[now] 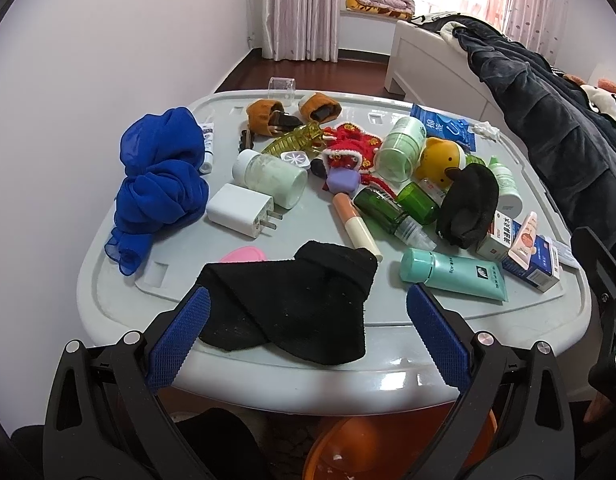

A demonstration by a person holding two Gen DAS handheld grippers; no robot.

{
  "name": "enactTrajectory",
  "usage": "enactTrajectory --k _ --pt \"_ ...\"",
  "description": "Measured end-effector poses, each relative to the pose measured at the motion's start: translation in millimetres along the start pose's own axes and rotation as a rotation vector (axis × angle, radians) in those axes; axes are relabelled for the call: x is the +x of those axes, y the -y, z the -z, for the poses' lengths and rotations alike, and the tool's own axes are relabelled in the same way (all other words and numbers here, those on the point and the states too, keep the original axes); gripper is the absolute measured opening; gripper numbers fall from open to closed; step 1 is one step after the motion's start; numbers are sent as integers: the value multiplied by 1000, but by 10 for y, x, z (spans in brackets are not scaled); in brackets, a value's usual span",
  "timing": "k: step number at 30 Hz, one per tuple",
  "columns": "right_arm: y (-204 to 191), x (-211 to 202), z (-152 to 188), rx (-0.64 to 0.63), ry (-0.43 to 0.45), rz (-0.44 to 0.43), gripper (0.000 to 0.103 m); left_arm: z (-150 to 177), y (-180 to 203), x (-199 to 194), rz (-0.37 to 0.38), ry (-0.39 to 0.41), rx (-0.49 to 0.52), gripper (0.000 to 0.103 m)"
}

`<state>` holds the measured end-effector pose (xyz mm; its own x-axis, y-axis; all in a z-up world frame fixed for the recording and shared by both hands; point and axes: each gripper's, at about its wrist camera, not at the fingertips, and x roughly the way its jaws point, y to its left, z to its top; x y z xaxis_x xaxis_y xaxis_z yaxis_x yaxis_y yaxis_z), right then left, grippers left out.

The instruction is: Collect trash

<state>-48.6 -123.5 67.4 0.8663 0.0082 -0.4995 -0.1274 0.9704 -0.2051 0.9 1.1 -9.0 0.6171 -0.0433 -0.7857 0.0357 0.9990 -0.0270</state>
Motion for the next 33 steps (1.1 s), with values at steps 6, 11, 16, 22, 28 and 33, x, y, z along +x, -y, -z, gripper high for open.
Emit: enactTrajectory --k 6,11,16,22,28,33 --pt "10 -6 -4 0 -1 1 98 1 16 13 -14 2 14 96" --pt "3 -21 -14 4 4 2 98 42 -54 -13 7 28 5 96" --pt "127 -67 -66 41 16 -5 98 76 -170 8 15 -18 -9 96" --pt "275 -153 -111 95 28 -11 98 113 -269 130 -6 -51 -7 96" --pt "344 -164 -112 127 27 -14 98 87 -60 245 -15 -32 83 96" --pt "380 -137 -73 134 14 -12 98 35 -66 484 -84 -71 84 96"
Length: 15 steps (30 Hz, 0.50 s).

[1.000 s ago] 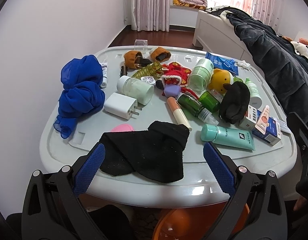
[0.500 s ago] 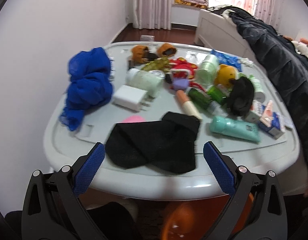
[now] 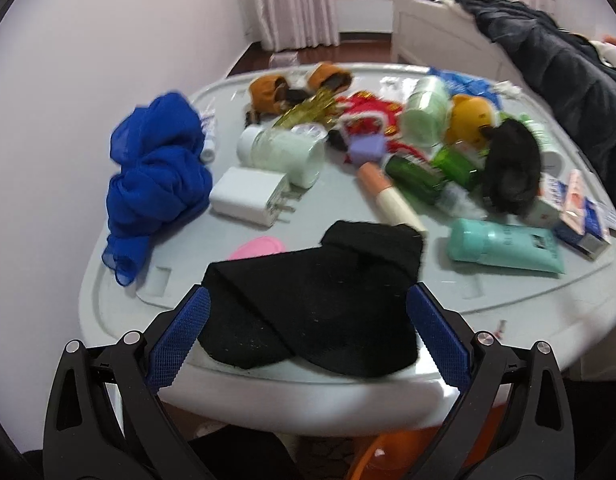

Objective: Collect trash
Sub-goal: 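Grasp the black sock with the left tool while the right tool grasps the teal tube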

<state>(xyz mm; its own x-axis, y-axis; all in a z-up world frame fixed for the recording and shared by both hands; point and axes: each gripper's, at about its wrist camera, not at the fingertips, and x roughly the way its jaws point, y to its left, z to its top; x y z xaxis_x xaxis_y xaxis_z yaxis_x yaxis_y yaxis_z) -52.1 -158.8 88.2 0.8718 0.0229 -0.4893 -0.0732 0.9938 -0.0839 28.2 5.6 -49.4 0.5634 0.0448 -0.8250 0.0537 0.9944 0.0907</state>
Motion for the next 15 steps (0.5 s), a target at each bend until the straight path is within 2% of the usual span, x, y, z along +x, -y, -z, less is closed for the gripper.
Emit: enactTrajectory --k 2,3,4,5,6,7,9,12,15 --pt "7 22 32 -3 -8 2 98 12 -7 78 -8 -21 0 92" --pt "22 43 55 1 -15 8 98 22 -7 106 -14 -21 3 75" --pt "43 58 69 7 -21 11 98 33 -11 122 7 -21 2 65" --pt "84 86 92 18 -32 19 98 34 -20 112 35 -13 -9 49" --pt "141 117 117 35 -42 31 98 36 -21 104 42 -8 -7 26" --pt "200 142 139 51 -50 44 98 40 -7 103 39 -3 10 19" --pt "336 190 191 89 -63 65 98 56 18 77 37 4 25 12" --pt "506 254 267 142 -85 66 98 66 41 42 34 8 59 10" --pt "562 325 343 181 -101 -10 98 61 -21 -9 85 10 27 10"
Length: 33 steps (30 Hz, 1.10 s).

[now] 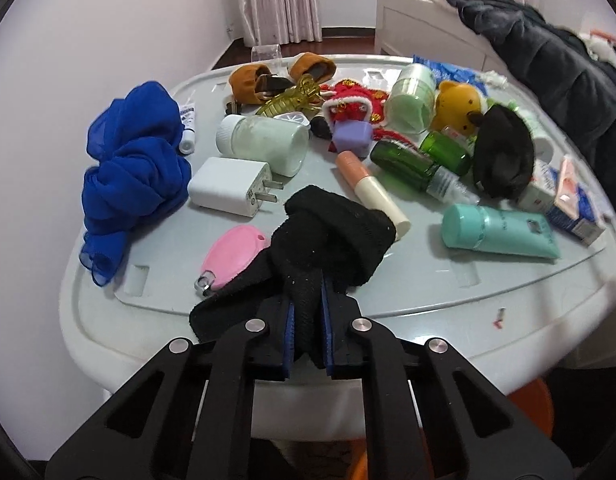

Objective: Collect trash
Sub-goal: 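Grasp the black sock with the left tool while the right tool grasps the teal tube, then drop the black sock and teal tube into the orange bucket with both tools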

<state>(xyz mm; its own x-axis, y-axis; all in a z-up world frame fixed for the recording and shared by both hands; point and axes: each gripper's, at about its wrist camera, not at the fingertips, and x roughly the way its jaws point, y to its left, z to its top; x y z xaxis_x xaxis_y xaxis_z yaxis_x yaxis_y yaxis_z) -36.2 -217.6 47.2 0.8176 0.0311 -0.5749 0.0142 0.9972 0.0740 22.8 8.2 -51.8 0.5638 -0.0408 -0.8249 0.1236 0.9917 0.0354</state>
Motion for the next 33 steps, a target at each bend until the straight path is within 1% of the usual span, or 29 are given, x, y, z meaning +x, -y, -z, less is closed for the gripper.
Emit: enactTrajectory --k 2,3,4,5,7,8,9,10,12,15,18,20,21,23,25,26,27,28,29,30,33 --pt "-54 52 60 3 -20 -73 98 1 -2 -63 21 16 -2 10" --pt "-153 98 102 -19 -35 -123 98 -1 6 -98 27 31 3 10" --pt "-238 126 113 -40 -44 -148 98 -3 15 -136 33 43 10 10" --pt "-353 150 139 -80 -49 -178 98 -9 21 -188 40 62 16 10" --pt "-700 218 201 -224 -48 -224 96 -20 21 -246 46 85 24 10" --pt "-871 270 226 -300 -59 -243 90 -20 19 -268 48 93 27 10" --pt "-979 312 249 -347 -72 -252 84 -19 14 -278 52 94 26 10" --pt "-1076 370 278 -391 -94 -268 82 -21 -2 -284 58 94 20 10" --pt "-1202 501 340 -433 -144 -293 81 -5 -28 -295 59 94 22 10" --pt "-1266 659 402 -440 -206 -297 81 12 -69 -312 67 94 19 10" --pt "-1296 781 443 -462 -229 -257 81 36 -101 -347 81 99 15 10" --pt "-1306 881 455 -464 -252 -248 81 44 -116 -363 86 102 13 10" --pt "-1327 983 460 -468 -280 -241 76 48 -126 -372 89 104 11 10" --pt "-1350 1074 460 -477 -307 -237 69 60 -154 -388 92 107 5 10" --pt "-1349 1119 429 -468 -319 -250 64 73 -180 -396 95 107 1 10" --pt "-1344 1134 415 -462 -327 -256 60 82 -192 -395 96 104 0 10" --pt "-1319 1157 393 -433 -351 -279 52 87 -202 -390 96 102 -2 10" --pt "-1302 1166 380 -403 -370 -301 47 95 -211 -389 97 101 -5 10" --pt "-1308 1168 372 -380 -386 -304 40 104 -222 -391 99 100 -9 10" --pt "-1319 1165 369 -374 -397 -297 37 105 -233 -394 101 100 -13 10" --pt "-1332 1145 352 -319 -440 -291 32 99 -250 -403 105 102 -24 10"
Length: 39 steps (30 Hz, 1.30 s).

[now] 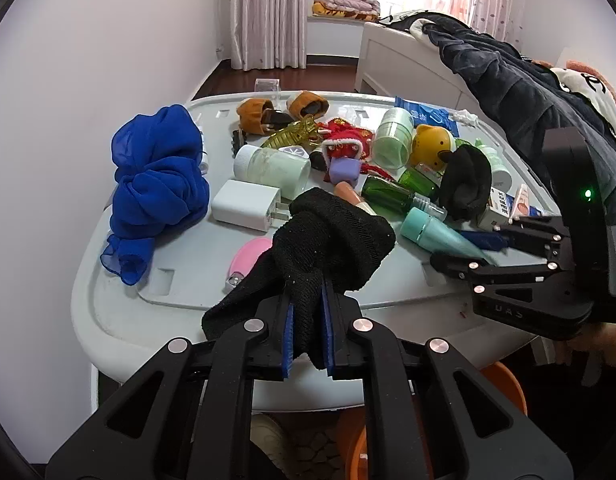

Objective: Collect trash
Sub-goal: 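Drop the black sock and teal tube into the orange bucket with both tools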

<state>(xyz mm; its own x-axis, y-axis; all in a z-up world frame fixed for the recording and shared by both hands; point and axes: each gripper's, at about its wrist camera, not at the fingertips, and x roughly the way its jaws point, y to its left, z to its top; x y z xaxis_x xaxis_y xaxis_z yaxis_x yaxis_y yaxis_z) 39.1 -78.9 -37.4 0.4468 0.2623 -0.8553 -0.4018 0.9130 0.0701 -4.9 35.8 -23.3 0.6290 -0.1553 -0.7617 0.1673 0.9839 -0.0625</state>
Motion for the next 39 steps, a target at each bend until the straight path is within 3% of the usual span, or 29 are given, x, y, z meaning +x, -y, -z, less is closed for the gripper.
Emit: enactTrajectory --k 7,14,20,22,25,28,31,32,34,35,36,37,39 --pt "116 -138 89 155 9 -113 29 -8 13 30 20 -13 -11 11" --pt "-18 -475 177 132 45 -118 27 26 169 -81 60 -15 39 11" --pt "-136 -790 485 150 51 -124 27 152 380 -384 141 -37 83 11" --pt "-184 -925 670 149 34 -121 27 284 425 -484 154 -65 108 11" --pt "-242 -1004 1016 167 -25 -118 27 582 462 -545 189 -178 117 11" --pt "-303 -954 1399 183 -102 -125 27 918 577 -524 236 -311 142 11" --pt "-312 -823 1652 215 -174 -133 27 1101 707 -484 264 -375 175 12" --pt "-324 -774 1706 214 -197 -125 27 1140 759 -448 260 -392 192 15" --pt "-311 -704 1747 212 -236 -115 29 1166 797 -411 243 -402 208 33" --pt "-298 -703 1760 216 -235 -107 39 1163 806 -407 231 -401 210 52" --pt "-268 -711 1765 225 -241 -101 65 1167 812 -406 205 -391 218 68" --pt "-243 -749 1767 232 -224 -80 72 1158 810 -413 187 -383 222 72" --pt "-177 -857 1731 233 -175 -37 73 1122 782 -415 175 -366 215 74"
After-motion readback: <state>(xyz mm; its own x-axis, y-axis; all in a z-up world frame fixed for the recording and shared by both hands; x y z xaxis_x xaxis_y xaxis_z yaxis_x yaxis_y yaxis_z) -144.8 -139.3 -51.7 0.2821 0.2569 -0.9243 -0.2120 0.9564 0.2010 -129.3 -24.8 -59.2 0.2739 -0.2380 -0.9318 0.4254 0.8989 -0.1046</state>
